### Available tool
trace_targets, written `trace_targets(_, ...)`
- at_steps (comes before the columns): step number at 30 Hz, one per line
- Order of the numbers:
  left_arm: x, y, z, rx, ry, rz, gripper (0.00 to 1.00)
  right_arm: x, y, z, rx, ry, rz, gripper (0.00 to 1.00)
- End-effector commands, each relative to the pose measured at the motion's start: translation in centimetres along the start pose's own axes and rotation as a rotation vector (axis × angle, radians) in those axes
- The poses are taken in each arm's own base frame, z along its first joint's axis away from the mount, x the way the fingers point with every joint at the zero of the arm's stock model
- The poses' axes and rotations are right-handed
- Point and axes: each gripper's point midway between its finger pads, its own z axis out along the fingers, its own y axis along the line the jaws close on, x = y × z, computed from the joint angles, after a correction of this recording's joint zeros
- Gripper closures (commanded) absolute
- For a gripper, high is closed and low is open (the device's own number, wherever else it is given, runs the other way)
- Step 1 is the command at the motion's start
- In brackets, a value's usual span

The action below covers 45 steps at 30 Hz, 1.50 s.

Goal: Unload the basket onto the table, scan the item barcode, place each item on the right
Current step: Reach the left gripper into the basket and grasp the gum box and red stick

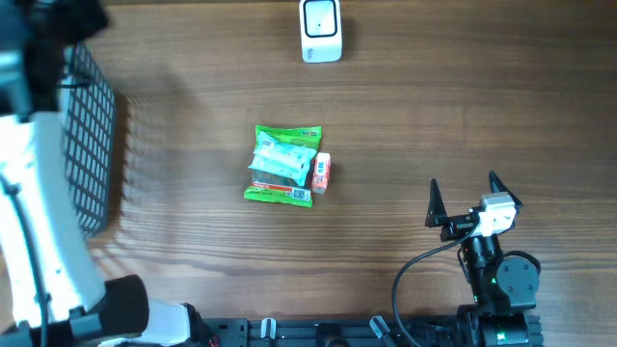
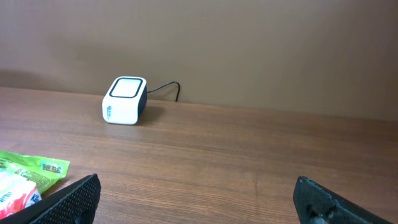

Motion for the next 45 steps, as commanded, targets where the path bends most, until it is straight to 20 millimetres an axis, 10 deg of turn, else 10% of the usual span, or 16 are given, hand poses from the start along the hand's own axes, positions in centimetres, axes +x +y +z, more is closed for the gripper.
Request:
trace_targets(1,-0.5,8.0,0.8,-0.215,0.019,0.079,0.06,0.0,-0.3,0.0,0.012,-0.002,-0.002,0.0)
trace_targets(5,5.9,16.3,4.2,-0.363,0.305,0.004,0.02,0.0,-0.3,0.0,0.012,-0.002,-0.002,0.0)
trace_targets(18,23.5,23.7,11.6,-0.292,0.718,0.029,0.0,0.0,-0.3,0.0,0.012,-0.002,-0.002,0.0)
trace_targets(45,33.5,25.6,19.1,-0.056,0.764,-0.007,0.08,0.0,-0.3,0.0,0.012,-0.002,-0.002,0.0)
